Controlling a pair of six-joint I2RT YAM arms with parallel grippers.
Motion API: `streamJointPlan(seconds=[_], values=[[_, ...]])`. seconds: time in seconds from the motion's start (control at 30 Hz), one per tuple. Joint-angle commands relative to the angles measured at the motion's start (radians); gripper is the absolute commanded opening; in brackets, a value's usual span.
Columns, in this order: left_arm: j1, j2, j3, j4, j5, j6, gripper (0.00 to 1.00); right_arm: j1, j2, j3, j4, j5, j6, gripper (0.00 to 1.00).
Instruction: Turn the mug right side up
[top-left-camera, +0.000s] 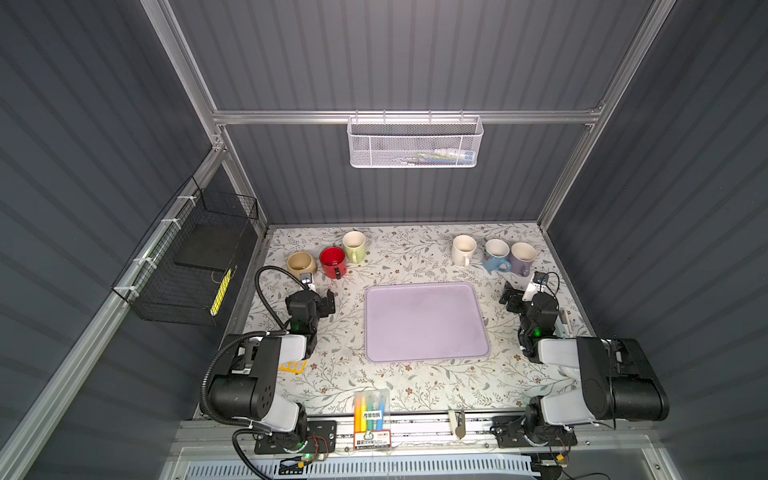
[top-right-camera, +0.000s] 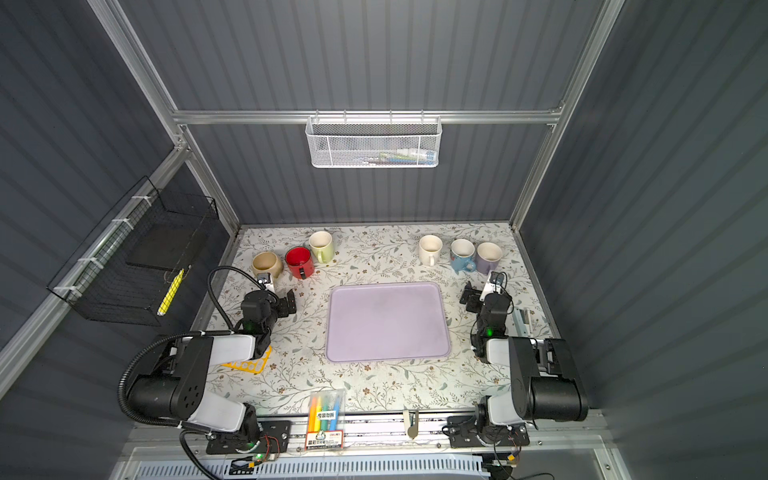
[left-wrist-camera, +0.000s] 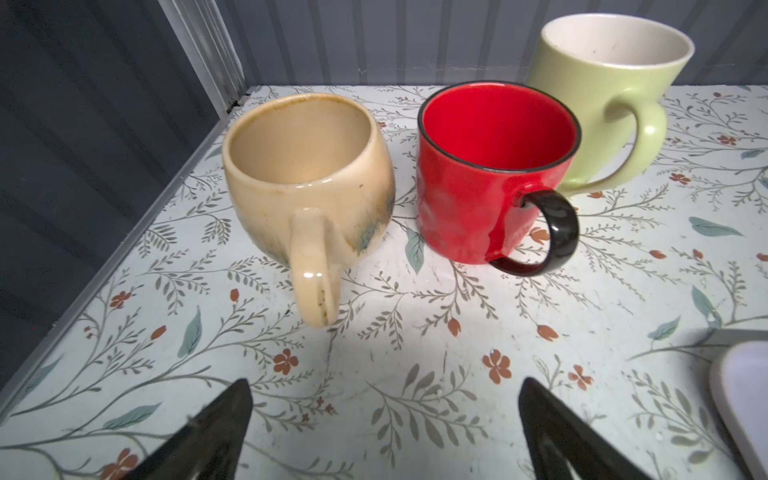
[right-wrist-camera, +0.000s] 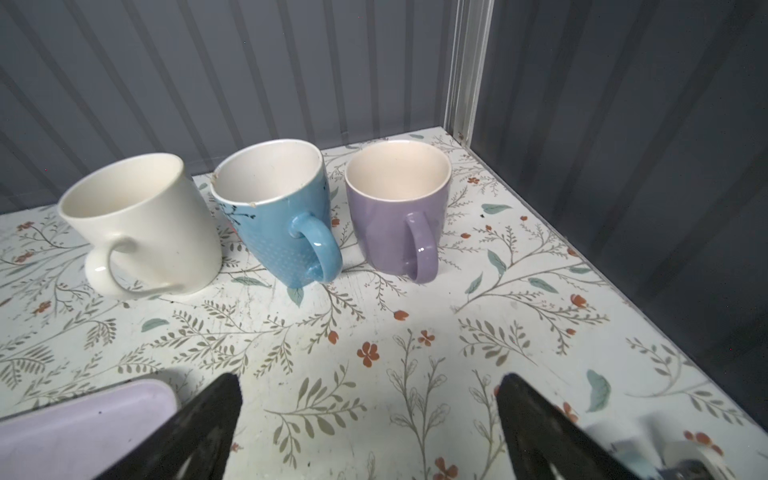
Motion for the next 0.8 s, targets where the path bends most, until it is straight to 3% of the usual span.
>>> streamJointPlan(seconds=[0.0, 0.07, 0.17, 0.23, 0.27, 0.3, 0.33, 0.4, 0.47, 0.77], values=[[0.02, 0.009, -0.017, 0.104, -0.046, 0.045, 1.0, -0.005, 0.003, -0.006, 0.045, -0.026, -0.01, 0.98], [0.06, 0.057, -0.005, 0.128, 0.041, 0.019, 1.0, -0.005, 0.003, -0.008, 0.049, -0.04, -0.015, 0.99], [0.092, 0.221, -0.006, 0.332, 0.1, -0.003, 1.0, -0.005, 0.003, -0.014, 0.059, -0.045, -0.017, 0.99], [0.095, 0.177, 0.042, 0.148, 0.192, 0.029, 1.0, -0.005, 0.005, -0.011, 0.057, -0.053, -0.02, 0.99], [0.095, 0.197, 0.037, 0.195, 0.231, 0.04, 1.0, -0.005, 0.004, -0.008, 0.052, -0.056, -0.022, 0.99], [0.097, 0.214, 0.044, 0.214, 0.241, 0.042, 1.0, -0.005, 0.005, -0.006, 0.05, -0.057, -0.022, 0.99], [0.098, 0.196, 0.072, 0.114, 0.241, 0.045, 1.0, -0.005, 0.005, -0.006, 0.048, -0.058, -0.022, 0.99], [0.098, 0.216, 0.061, 0.182, 0.24, 0.043, 1.0, -0.005, 0.005, -0.006, 0.048, -0.055, -0.021, 0.99], [0.096, 0.2, 0.078, 0.11, 0.224, 0.046, 1.0, -0.005, 0.006, 0.0, 0.035, -0.045, -0.015, 0.99], [0.096, 0.209, 0.072, 0.142, 0.225, 0.045, 1.0, -0.005, 0.005, 0.003, 0.03, -0.044, -0.014, 0.99]])
